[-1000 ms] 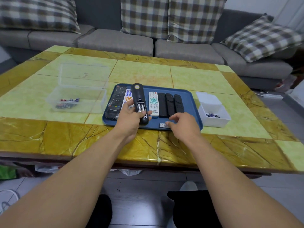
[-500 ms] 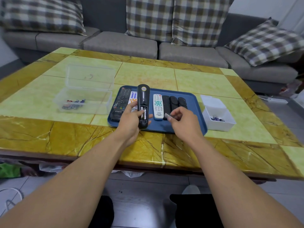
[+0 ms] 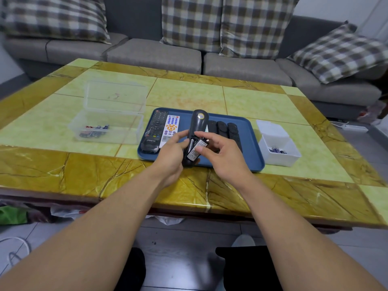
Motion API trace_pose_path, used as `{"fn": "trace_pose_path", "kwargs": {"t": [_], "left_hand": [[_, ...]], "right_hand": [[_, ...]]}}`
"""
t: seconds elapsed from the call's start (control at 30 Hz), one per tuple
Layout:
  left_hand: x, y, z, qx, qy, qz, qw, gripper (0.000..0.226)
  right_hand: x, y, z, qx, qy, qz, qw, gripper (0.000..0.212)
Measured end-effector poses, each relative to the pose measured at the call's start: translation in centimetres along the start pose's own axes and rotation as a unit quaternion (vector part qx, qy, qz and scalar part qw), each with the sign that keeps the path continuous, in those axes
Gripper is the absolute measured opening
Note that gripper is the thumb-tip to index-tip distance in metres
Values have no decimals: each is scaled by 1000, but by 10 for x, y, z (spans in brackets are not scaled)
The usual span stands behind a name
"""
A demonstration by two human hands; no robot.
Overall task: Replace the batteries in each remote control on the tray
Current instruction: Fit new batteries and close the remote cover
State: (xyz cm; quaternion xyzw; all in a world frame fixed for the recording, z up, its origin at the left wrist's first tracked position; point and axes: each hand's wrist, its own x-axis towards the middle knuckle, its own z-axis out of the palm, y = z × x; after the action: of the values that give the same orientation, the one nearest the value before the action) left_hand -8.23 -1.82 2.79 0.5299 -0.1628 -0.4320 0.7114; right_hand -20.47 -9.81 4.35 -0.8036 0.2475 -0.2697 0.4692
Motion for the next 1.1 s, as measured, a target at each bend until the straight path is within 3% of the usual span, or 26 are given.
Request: {"fn": "trace_pose_path", "kwargs": {"t": [0.17, 0.33, 0.63, 0.9, 1.0, 1.1], "left_hand": [[-2, -1, 2, 2, -17, -14, 1000, 30], [-3, -2, 4, 2, -29, -22, 999, 29], [-8, -1, 7, -7, -30, -33, 999, 31], [-3, 0, 10, -48, 3, -20, 999, 34], [-2, -1, 9, -48, 29, -13, 998, 38], [-4, 2, 10, -18, 55, 5, 998, 43]], "right_hand": [[2, 0, -1, 1, 0, 12, 1000, 31], [3, 3, -6, -30, 58, 5, 998, 28], [4, 4, -9, -116, 68, 10, 991, 43], [2, 5, -4, -148, 55, 14, 987, 28], [0, 5, -1, -165, 53, 11, 985, 36], [0, 3, 8, -201, 31, 20, 979, 62]]}}
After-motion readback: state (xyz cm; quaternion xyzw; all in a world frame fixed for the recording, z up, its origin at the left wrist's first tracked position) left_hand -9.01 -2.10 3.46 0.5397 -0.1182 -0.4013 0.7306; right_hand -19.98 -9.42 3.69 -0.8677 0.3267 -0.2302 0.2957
